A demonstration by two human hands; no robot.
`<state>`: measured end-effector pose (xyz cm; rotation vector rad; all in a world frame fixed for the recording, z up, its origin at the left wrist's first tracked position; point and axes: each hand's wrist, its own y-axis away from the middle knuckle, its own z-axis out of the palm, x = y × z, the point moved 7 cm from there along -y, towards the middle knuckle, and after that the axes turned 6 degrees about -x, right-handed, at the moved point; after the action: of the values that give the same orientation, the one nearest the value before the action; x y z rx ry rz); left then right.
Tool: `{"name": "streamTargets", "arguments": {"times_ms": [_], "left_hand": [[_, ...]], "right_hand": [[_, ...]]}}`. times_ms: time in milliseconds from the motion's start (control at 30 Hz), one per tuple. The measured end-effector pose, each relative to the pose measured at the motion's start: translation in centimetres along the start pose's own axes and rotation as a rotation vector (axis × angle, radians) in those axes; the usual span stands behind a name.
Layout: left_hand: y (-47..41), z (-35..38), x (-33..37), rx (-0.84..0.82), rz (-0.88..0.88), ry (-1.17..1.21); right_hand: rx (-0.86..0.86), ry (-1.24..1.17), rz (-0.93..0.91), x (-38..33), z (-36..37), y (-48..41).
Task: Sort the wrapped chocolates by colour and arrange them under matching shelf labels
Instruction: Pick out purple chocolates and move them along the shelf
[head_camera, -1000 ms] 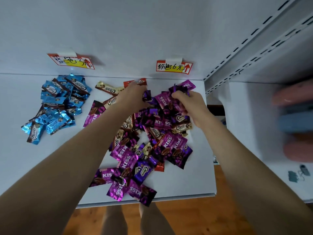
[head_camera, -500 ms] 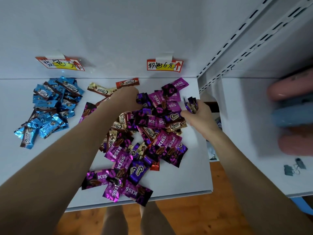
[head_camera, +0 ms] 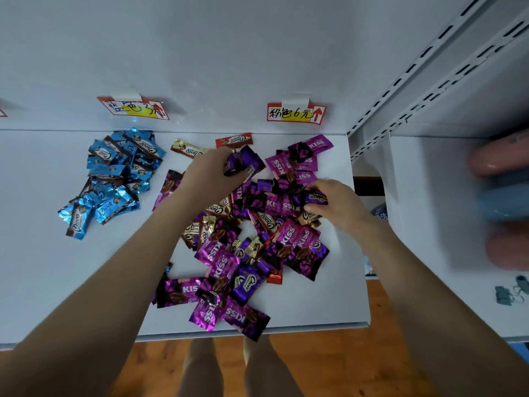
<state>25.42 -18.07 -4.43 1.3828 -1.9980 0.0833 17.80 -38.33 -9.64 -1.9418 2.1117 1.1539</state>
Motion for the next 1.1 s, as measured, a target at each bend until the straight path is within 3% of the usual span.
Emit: {"name": "streamTargets", "arguments": {"times_ms": [167, 367, 767, 1100], "left_hand": [[5.3, -0.6, -1.2, 0.082, -0.06, 0.24], [12.4, -1.5, -5.7, 0.208, -0.2, 0.428], [32.7, -10.5, -24.1, 0.478, -0.438, 0.569], [45.6, -18.6, -37.2, 0.612, -0.53, 0.519]], "right_hand": [[0.081, 0.137, -0.001, -1.0, -0.7, 1.1], [0.22, 0.057, -0.085, -7.5, -0.6, 3.9], [0.174, 0.041, -0.454, -35.8, 12.8, 3.9], [0.01, 0.031, -0.594, -56.2, 24.2, 4.4]]}}
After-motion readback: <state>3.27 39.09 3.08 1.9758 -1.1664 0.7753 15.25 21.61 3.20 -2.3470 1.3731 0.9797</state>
